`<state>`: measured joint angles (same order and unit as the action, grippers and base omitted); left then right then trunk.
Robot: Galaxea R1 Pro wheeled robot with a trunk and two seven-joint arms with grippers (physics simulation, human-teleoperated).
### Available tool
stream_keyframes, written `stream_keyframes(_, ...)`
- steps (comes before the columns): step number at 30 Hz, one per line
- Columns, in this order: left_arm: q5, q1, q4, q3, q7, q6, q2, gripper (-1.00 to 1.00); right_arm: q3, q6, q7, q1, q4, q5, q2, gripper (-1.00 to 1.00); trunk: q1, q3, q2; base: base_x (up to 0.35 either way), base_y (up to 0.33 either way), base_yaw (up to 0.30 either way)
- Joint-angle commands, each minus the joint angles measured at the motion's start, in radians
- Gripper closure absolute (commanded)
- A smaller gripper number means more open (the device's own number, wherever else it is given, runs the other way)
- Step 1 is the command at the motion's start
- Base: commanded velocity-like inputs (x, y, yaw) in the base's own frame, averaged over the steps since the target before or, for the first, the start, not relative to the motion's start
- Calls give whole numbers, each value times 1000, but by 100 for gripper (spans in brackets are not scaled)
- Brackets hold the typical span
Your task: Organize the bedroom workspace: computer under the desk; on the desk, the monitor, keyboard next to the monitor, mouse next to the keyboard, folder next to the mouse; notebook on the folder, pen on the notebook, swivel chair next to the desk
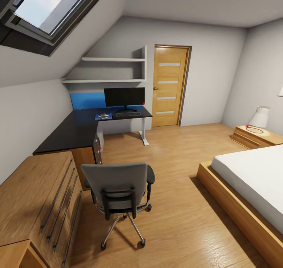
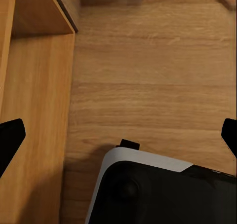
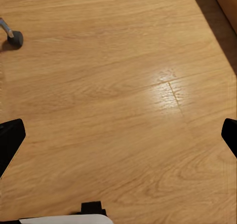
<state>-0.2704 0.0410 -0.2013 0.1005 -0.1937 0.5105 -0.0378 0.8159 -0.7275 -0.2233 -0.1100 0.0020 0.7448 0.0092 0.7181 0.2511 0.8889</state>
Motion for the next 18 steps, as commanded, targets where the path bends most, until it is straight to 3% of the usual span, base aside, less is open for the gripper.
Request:
stream_keyframes(1,-7,0,-4,8,-6,2,0,-100,9,-1,-9,0,0,0,0,-100,4,4,8,0,0,0)
stream_keyframes(7,-7,0,-12,11,-6,2,-2,-100,6,1,-9,0,0,0,-1,-100,27,23,50,0,0,0)
stream_keyframes(8,0,0,-217,17,-8,-32,-30,-100,4,0,-15,-2,-114,-1,-1,-100,31,26,57,0,0,0)
stream_keyframes(9,0,-1,-281,17,-10,-90,-31,-100,3,0,-17,-6,-155,-1,-3,-100,35,29,64,0,0,0)
stream_keyframes(11,0,-3,-321,17,-12,-150,-31,-100,2,0,-18,-12,-173,-1,-3,-100,42,36,78,0,0,0)
stream_keyframes(12,-2,-51,-395,17,-13,-345,-32,-100,1,5,-18,-64,-195,0,0,-100,46,39,85,0,0,0)
stream_keyframes(14,-5,-102,-414,16,-13,-432,-34,-100,1,13,-19,-109,-201,3,2,-100,54,45,99,0,0,0)
stream_keyframes(18,-8,-193,-409,16,-14,-496,-42,-100,-1,71,-19,-183,-204,6,10,-100,69,58,127,0,0,0)
